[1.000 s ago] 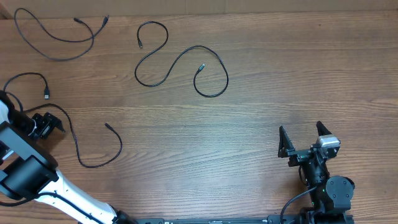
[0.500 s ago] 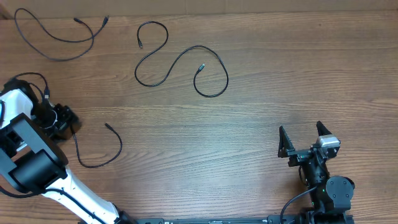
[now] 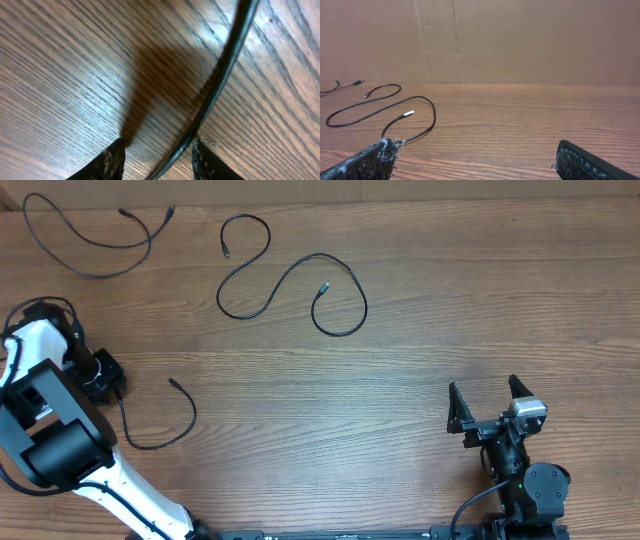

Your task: Untangle cables

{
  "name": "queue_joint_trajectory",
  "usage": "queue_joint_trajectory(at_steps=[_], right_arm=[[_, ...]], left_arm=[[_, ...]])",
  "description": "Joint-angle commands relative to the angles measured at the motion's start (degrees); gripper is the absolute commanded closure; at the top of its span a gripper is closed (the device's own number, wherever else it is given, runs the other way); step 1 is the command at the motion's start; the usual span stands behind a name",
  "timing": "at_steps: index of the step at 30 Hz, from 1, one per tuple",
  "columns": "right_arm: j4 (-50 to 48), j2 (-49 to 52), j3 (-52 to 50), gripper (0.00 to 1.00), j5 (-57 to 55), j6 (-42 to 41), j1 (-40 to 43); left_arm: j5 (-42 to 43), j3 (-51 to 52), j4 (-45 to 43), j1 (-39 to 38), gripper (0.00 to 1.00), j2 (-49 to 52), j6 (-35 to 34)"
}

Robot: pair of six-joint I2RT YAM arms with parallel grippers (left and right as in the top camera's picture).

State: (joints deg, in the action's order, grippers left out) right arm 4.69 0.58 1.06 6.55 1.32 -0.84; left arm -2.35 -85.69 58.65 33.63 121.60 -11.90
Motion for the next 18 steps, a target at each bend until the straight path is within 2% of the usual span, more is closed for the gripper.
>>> queue_joint_trajectory(at_steps=[1,3,4,6,8,10,16,18], right_arm=[[-0.3,-0.4,-0.6,0.0,-0.5,0.5,0.1],[-0.3,-0.4,-0.6,0.0,-0.5,0.5,0.1],[-0.3,-0.4,-0.6,0.0,-0.5,0.5,0.1],[-0.3,-0.4,-0.6,0.0,-0.5,0.5,0.1],[-0.3,-0.4,-0.6,0.0,-0.5,0.5,0.1],[-0.3,-0.4,-0.6,0.0,-0.5,0.5,0.1],[-0.3,-0.4,-0.6,0.0,-0.5,0.5,0.1],[-0.3,-0.4,-0.6,0.0,-0.5,0.5,0.1]], left_arm=[[-3.6,4.2,-0.6,-2.3,0.57,2.8,-1.2],[-3.6,4.7,-1.2,-2.7,0.59,2.8,-1.5],[-3.6,4.9,-1.6,-2.7,0.69,2.8,-1.5],[-3.6,5.0,-1.8,-2.5,0.79,2.8,-1.5],[-3.1,5.0,-2.3,-2.1,0.83,2.8,-2.3],[-0.3,5.0,-3.5,-1.4,0.94,2.8,-2.5],[10.3,4.9,-6.2,1.7,0.96,2.8,-3.9],[19.2,3.8,-6.5,4.2,0.96,2.8,-8.5]])
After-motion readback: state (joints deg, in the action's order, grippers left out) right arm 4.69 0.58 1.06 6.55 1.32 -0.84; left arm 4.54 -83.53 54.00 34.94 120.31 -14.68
